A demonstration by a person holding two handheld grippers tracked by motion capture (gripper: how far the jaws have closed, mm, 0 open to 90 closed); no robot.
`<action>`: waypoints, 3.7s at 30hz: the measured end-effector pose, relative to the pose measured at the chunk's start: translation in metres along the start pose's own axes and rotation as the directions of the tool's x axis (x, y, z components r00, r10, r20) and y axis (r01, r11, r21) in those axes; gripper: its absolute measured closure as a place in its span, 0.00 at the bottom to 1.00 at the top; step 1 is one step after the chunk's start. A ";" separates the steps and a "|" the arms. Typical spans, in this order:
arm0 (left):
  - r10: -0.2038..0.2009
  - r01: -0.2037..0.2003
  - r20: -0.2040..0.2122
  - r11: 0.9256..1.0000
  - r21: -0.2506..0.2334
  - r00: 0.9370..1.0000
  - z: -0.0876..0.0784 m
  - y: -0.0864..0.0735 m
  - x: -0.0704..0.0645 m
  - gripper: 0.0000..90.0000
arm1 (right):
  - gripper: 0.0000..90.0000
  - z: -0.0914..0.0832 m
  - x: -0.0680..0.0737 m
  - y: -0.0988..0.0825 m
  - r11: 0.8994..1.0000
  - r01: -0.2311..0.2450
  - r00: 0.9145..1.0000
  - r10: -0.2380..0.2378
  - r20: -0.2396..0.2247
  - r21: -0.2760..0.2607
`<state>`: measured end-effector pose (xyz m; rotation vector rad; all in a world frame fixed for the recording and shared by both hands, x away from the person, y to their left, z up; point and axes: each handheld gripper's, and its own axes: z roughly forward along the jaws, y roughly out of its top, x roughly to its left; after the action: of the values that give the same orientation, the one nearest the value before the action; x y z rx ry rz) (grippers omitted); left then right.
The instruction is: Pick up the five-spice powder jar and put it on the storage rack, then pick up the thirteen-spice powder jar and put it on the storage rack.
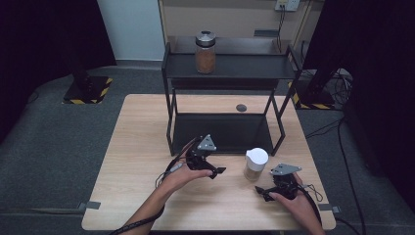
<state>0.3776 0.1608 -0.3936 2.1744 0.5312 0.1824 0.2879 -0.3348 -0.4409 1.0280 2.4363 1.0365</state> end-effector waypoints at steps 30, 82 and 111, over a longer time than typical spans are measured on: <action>-0.058 0.059 -0.062 0.998 0.022 0.996 -0.021 -0.055 -0.022 0.03 | 0.03 0.000 0.000 0.000 1.000 0.000 1.000 0.000 0.001 0.000; -0.339 0.369 -0.413 0.930 -0.008 0.845 -0.094 -0.132 -0.012 0.04 | 0.03 0.000 0.001 0.000 1.000 -0.006 1.000 0.006 0.003 -0.001; -0.296 0.337 -0.448 0.941 0.014 0.844 -0.086 -0.130 -0.017 0.01 | 0.07 -0.002 0.001 0.001 1.000 -0.004 1.000 0.004 0.002 0.004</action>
<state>0.2954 0.2848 -0.4420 2.0969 1.1707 0.4835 0.2866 -0.3346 -0.4390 1.0350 2.4363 1.0319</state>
